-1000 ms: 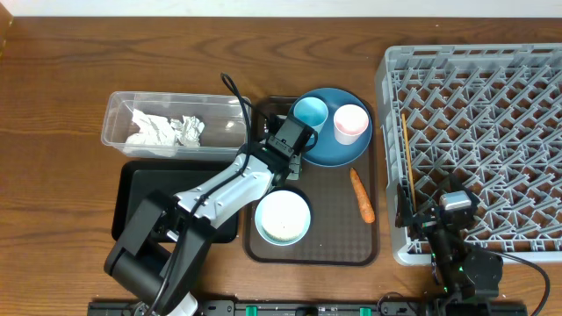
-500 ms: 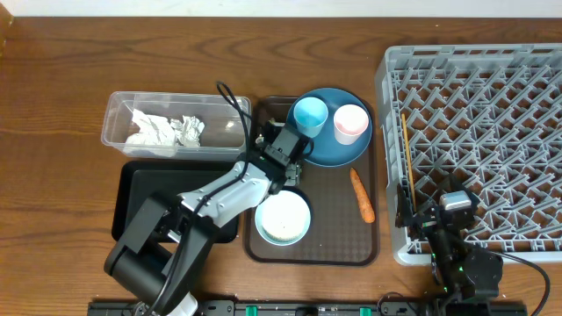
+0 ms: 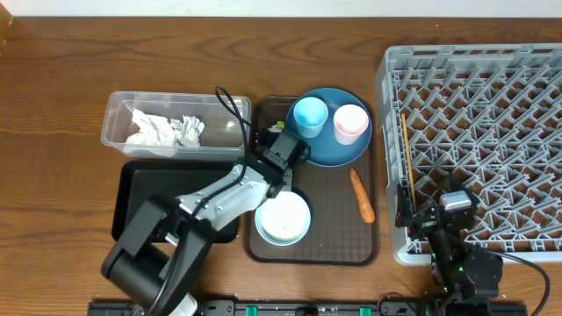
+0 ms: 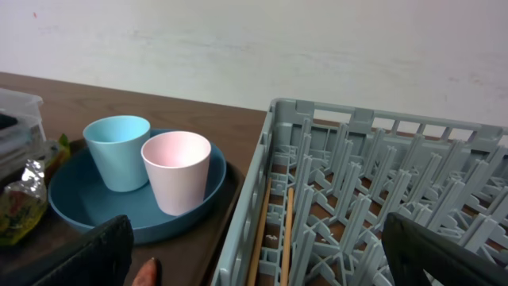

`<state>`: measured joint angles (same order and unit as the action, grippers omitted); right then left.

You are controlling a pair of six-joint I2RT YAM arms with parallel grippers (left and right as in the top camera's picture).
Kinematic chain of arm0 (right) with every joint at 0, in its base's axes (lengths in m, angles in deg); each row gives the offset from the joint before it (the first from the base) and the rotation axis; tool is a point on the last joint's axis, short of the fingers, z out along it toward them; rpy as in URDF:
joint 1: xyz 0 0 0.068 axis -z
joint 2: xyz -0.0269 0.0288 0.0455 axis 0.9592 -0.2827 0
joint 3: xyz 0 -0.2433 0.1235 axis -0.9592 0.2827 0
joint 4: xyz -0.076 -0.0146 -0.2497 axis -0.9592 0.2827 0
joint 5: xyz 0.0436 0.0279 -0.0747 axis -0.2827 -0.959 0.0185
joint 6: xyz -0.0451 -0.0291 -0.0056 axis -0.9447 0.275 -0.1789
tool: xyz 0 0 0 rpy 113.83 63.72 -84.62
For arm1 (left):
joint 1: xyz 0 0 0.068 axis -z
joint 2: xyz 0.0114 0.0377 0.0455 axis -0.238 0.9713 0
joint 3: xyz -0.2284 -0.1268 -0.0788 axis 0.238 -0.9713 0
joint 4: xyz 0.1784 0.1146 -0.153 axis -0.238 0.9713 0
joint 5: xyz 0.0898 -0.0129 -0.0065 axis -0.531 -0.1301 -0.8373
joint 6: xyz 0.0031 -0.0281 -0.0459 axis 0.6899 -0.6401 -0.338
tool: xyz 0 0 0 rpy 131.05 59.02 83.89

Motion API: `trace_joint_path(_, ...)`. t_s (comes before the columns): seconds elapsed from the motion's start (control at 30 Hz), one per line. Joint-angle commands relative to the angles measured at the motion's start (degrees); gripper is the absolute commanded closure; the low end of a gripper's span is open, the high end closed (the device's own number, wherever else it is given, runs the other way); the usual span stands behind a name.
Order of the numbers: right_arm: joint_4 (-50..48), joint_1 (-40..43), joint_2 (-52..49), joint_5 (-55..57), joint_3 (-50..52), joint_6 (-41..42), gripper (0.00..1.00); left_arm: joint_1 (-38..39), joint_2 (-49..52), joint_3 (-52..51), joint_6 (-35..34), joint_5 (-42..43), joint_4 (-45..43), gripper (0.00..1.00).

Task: Sort waste into correct bins and load items into the dishwasher rack
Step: 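Reach the left gripper to the foil snack wrapper and grasp it, then carry the snack wrapper into the clear bin and release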

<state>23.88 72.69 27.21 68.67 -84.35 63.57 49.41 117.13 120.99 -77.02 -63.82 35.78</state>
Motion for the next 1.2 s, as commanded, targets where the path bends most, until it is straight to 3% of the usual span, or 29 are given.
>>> trace_joint_path(0.0,0.17,-0.26,0.31,0.09,0.09,-0.5,0.01,-0.04,-5.2,-0.33,-0.02,-0.33,1.07,0.94)
trace_joint_path(0.3,0.17,-0.26,0.31,0.11,0.09,-0.5,0.01,-0.04,-18.82,-0.33,-0.02,-1.95,3.1,0.94)
trace_joint_path(0.6,0.17,-0.26,0.31,0.09,0.09,-0.5,0.01,-4.37,-28.0,-0.33,-5.31,-17.42,2.75,0.93)
trace_joint_path(0.77,0.17,-0.26,0.31,0.11,0.09,-0.5,0.01,-10.4,-26.99,-0.35,-7.5,-15.74,2.8,0.92)
trace_joint_path(1.17,0.17,-0.26,0.31,0.09,0.09,-0.5,0.01,-24.13,-20.79,-0.35,-10.62,-1.95,0.9,0.89)
